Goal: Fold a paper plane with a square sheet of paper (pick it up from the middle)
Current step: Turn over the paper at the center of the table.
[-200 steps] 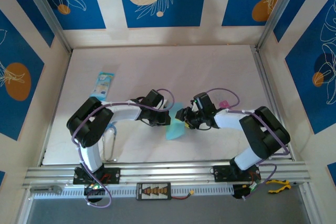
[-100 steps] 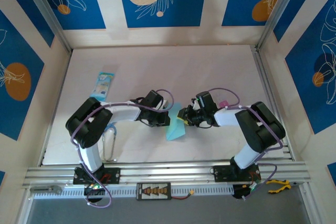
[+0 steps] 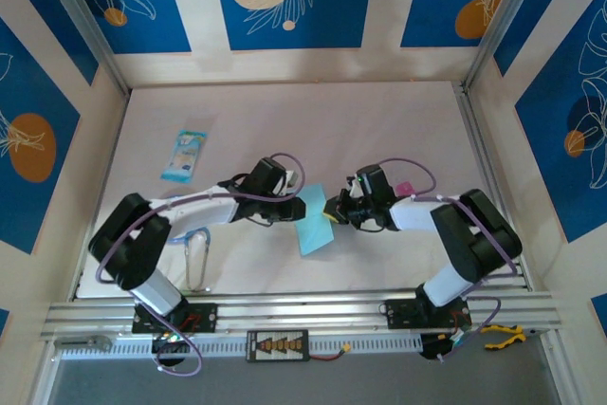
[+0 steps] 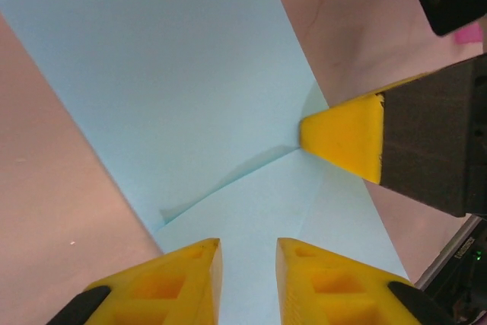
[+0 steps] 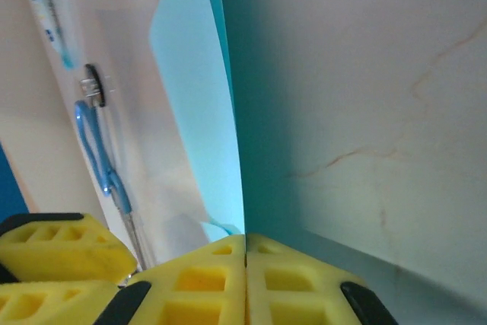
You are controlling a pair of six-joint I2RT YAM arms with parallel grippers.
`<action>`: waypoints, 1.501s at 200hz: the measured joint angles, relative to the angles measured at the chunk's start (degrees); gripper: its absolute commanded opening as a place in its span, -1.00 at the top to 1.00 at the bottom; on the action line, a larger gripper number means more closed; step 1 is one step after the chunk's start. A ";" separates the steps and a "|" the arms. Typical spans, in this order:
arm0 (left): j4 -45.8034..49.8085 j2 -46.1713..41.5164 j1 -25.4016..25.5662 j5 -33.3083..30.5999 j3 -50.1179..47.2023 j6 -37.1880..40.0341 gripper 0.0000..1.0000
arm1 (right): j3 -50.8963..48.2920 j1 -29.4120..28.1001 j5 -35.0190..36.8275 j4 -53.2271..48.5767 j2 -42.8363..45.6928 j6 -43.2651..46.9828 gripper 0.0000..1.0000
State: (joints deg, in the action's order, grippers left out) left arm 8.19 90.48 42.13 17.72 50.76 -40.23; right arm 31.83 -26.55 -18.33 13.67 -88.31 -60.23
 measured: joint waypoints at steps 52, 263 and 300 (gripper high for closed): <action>3.78 -11.06 0.00 -8.41 -3.23 1.66 0.32 | 7.39 -2.08 8.22 -18.91 11.72 7.78 0.85; 23.26 -46.62 -12.02 -21.84 -17.59 4.50 0.13 | 63.12 -32.57 60.43 -79.69 -35.60 13.49 0.32; 19.89 -47.58 -12.15 -18.23 -17.90 2.93 0.08 | 46.07 -30.12 46.49 -58.95 -20.31 19.65 -0.03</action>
State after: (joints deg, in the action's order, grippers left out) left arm 28.08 42.89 29.98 -0.51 32.86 -37.30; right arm 77.91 -56.66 28.16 -45.28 -108.62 -40.58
